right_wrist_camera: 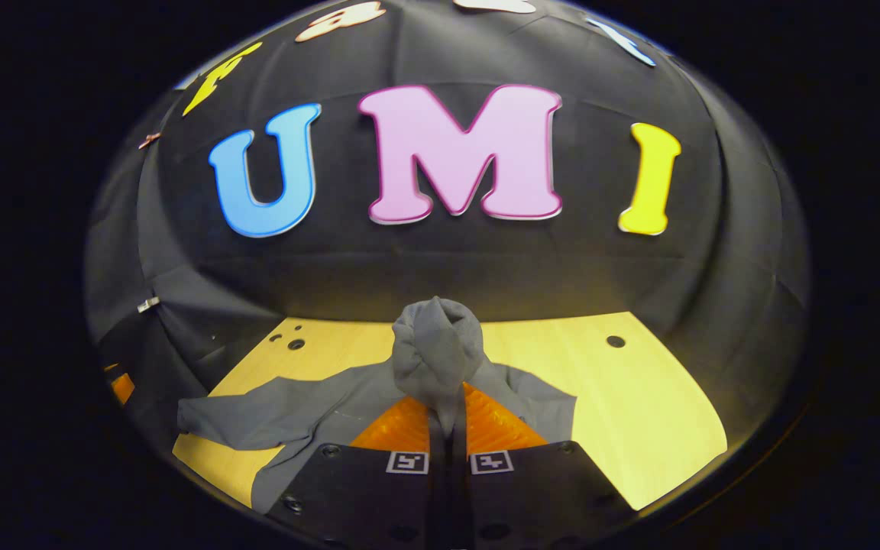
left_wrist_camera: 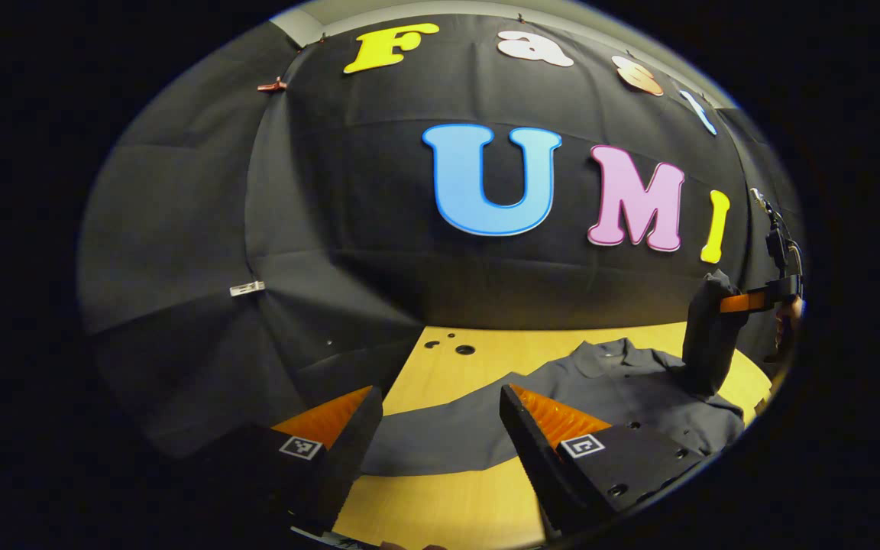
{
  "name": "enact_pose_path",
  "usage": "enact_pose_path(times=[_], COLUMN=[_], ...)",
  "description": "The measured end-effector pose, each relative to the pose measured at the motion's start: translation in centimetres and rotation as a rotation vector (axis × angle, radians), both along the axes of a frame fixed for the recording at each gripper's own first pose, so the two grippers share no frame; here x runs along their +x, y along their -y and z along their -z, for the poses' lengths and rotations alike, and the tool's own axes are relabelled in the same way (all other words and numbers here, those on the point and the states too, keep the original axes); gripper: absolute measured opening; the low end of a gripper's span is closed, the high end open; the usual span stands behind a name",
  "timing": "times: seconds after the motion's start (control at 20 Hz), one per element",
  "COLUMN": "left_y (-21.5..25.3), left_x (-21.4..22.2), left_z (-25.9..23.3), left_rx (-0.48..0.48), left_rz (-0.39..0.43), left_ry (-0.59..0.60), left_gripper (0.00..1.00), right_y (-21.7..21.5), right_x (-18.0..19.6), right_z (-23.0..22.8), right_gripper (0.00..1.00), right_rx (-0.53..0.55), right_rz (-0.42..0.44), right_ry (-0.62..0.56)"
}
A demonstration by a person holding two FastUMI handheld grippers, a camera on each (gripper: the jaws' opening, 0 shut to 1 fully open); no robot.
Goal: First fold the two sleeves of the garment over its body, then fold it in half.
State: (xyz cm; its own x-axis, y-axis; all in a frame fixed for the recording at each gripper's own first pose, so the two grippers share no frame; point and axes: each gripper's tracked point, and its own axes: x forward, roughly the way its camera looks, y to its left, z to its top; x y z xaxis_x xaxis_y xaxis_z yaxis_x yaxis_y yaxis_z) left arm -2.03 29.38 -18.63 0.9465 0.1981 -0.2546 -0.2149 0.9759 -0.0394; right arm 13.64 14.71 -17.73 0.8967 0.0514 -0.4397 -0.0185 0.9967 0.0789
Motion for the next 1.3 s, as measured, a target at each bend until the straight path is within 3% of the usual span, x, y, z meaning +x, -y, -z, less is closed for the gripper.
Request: enact_pose_path(times=[0.35, 0.6, 0.8, 0.9, 1.1, 1.15, 1.2, 1.25, 1.3], left_y=[-7.1, -10.0, -11.9, -11.9, -12.4, -12.3, -12.3, -12.6, -12.6], left_x=[0.3, 0.4, 0.3, 0.1, 0.4, 0.8, 1.1, 1.1, 1.0], left_z=[6.0, 12.7, 17.6, 19.5, 22.2, 22.5, 22.6, 22.9, 23.0], left_rx=[0.002, -0.095, -0.162, -0.21, -0.21, -0.214, -0.218, -0.221, -0.225], left_rz=[-0.06, -0.093, -0.134, -0.147, -0.152, -0.147, -0.141, -0.137, -0.133], left_ry=[-0.08, -0.191, -0.286, -0.333, -0.408, -0.414, -0.416, -0.419, -0.426], left_gripper=[0.98, 0.98, 0.97, 0.98, 0.96, 0.96, 0.96, 0.96, 0.96], right_y=[-7.2, -10.1, -11.3, -11.9, -13.2, -13.3, -13.5, -13.6, -13.6], right_x=[0.5, 0.1, -0.5, -1.0, -1.9, -2.0, -2.1, -2.0, -2.0], right_z=[10.6, 17.2, 19.6, 20.2, 21.4, 21.2, 20.7, 20.2, 19.3], right_gripper=[0.05, 0.06, 0.07, 0.1, 0.23, 0.3, 0.22, 0.46, 0.39], right_rx=[-0.056, -0.077, -0.062, -0.04, 0.051, 0.063, 0.069, 0.07, 0.073], right_rz=[-0.098, -0.119, -0.122, -0.128, -0.139, -0.149, -0.159, -0.165, -0.171], right_ry=[-0.167, -0.29, -0.352, -0.368, -0.435, -0.439, -0.431, -0.414, -0.395])
